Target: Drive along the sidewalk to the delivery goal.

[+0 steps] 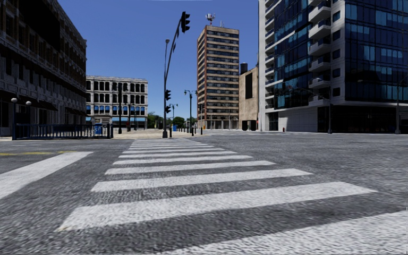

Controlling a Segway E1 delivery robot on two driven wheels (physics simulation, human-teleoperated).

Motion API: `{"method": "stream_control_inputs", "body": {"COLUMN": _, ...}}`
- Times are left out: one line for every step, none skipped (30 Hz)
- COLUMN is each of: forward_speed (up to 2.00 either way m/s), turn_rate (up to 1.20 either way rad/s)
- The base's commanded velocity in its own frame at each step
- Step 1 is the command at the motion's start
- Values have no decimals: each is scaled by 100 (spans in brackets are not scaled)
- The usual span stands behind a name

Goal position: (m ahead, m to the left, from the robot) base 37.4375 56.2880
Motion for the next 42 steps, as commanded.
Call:
{"method": "stream_control_inputs", "body": {"forward_speed": 176, "turn_rate": 0}}
{"method": "stream_control_inputs", "body": {"forward_speed": 176, "turn_rate": 0}}
{"method": "stream_control_inputs", "body": {"forward_speed": 176, "turn_rate": 0}}
{"method": "stream_control_inputs", "body": {"forward_speed": 176, "turn_rate": 0}}
{"method": "stream_control_inputs", "body": {"forward_speed": 176, "turn_rate": 0}}
{"method": "stream_control_inputs", "body": {"forward_speed": 176, "turn_rate": 0}}
{"method": "stream_control_inputs", "body": {"forward_speed": 176, "turn_rate": 0}}
{"method": "stream_control_inputs", "body": {"forward_speed": 177, "turn_rate": 2}}
{"method": "stream_control_inputs", "body": {"forward_speed": 178, "turn_rate": 13}}
{"method": "stream_control_inputs", "body": {"forward_speed": 179, "turn_rate": 25}}
{"method": "stream_control_inputs", "body": {"forward_speed": 179, "turn_rate": 29}}
{"method": "stream_control_inputs", "body": {"forward_speed": 179, "turn_rate": 29}}
{"method": "stream_control_inputs", "body": {"forward_speed": 180, "turn_rate": 31}}
{"method": "stream_control_inputs", "body": {"forward_speed": 180, "turn_rate": 34}}
{"method": "stream_control_inputs", "body": {"forward_speed": 180, "turn_rate": 37}}
{"method": "stream_control_inputs", "body": {"forward_speed": 180, "turn_rate": 39}}
{"method": "stream_control_inputs", "body": {"forward_speed": 180, "turn_rate": 46}}
{"method": "stream_control_inputs", "body": {"forward_speed": 180, "turn_rate": 46}}
{"method": "stream_control_inputs", "body": {"forward_speed": 180, "turn_rate": 49}}
{"method": "stream_control_inputs", "body": {"forward_speed": 180, "turn_rate": 50}}
{"method": "stream_control_inputs", "body": {"forward_speed": 180, "turn_rate": 50}}
{"method": "stream_control_inputs", "body": {"forward_speed": 180, "turn_rate": 50}}
{"method": "stream_control_inputs", "body": {"forward_speed": 180, "turn_rate": 50}}
{"method": "stream_control_inputs", "body": {"forward_speed": 180, "turn_rate": 50}}
{"method": "stream_control_inputs", "body": {"forward_speed": 180, "turn_rate": 50}}
{"method": "stream_control_inputs", "body": {"forward_speed": 180, "turn_rate": 50}}
{"method": "stream_control_inputs", "body": {"forward_speed": 180, "turn_rate": 50}}
{"method": "stream_control_inputs", "body": {"forward_speed": 180, "turn_rate": 50}}
{"method": "stream_control_inputs", "body": {"forward_speed": 180, "turn_rate": 50}}
{"method": "stream_control_inputs", "body": {"forward_speed": 180, "turn_rate": 38}}
{"method": "stream_control_inputs", "body": {"forward_speed": 180, "turn_rate": 20}}
{"method": "stream_control_inputs", "body": {"forward_speed": 180, "turn_rate": 8}}
{"method": "stream_control_inputs", "body": {"forward_speed": 180, "turn_rate": 8}}
{"method": "stream_control_inputs", "body": {"forward_speed": 180, "turn_rate": 1}}
{"method": "stream_control_inputs", "body": {"forward_speed": 180, "turn_rate": 0}}
{"method": "stream_control_inputs", "body": {"forward_speed": 180, "turn_rate": 0}}
{"method": "stream_control_inputs", "body": {"forward_speed": 180, "turn_rate": 0}}
{"method": "stream_control_inputs", "body": {"forward_speed": 180, "turn_rate": 0}}
{"method": "stream_control_inputs", "body": {"forward_speed": 180, "turn_rate": 0}}
{"method": "stream_control_inputs", "body": {"forward_speed": 180, "turn_rate": 0}}
{"method": "stream_control_inputs", "body": {"forward_speed": 180, "turn_rate": 0}}
{"method": "stream_control_inputs", "body": {"forward_speed": 180, "turn_rate": 0}}
